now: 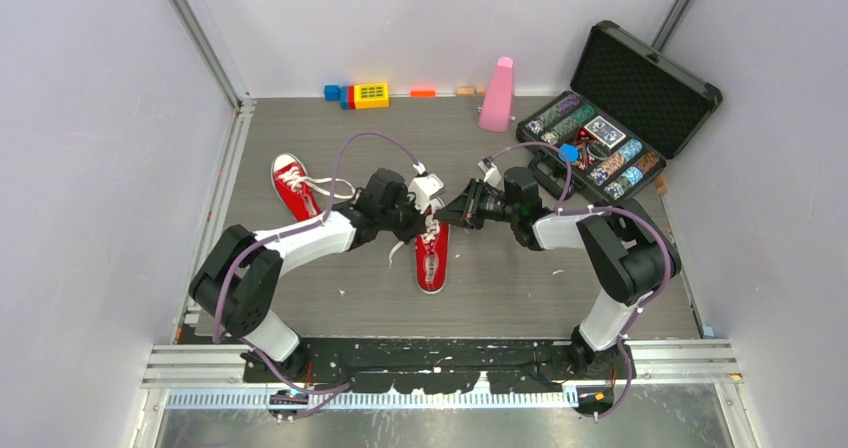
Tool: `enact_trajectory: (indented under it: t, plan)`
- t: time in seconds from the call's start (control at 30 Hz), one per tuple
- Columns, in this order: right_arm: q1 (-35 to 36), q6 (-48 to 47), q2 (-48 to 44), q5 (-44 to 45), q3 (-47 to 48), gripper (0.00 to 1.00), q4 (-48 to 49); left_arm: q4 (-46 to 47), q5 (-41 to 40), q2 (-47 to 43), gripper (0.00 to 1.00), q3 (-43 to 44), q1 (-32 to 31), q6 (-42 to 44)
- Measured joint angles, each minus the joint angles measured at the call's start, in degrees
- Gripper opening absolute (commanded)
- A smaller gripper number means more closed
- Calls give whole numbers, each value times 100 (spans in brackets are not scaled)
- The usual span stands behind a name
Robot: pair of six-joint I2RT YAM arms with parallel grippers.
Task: Tie the shoes
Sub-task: Wrap the shoelace around the shoelace.
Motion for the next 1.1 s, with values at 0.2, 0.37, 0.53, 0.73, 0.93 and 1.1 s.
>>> enact_trajectory:
  t: [0.2, 0.37, 0.53, 0.73, 0.93, 1.1]
  plan:
    - [0, -2, 9, -24, -17, 22, 0, 2, 20, 114, 0, 103, 0, -94]
    - [0, -7, 28, -28, -17, 24, 0, 26, 61, 118, 0, 109, 0, -111]
    - [0, -11, 149, -39, -17, 26, -28, 79, 81, 118, 0, 109, 0, -125]
    - [0, -42, 162, -39, -17, 28, -125, 109, 144, 118, 0, 109, 0, -146]
    - [0, -26, 162, -39, -15, 30, -96, 109, 153, 118, 0, 118, 0, -162]
    - [0, -17, 164, -37, -15, 35, -83, 103, 146, 114, 0, 116, 0, -162]
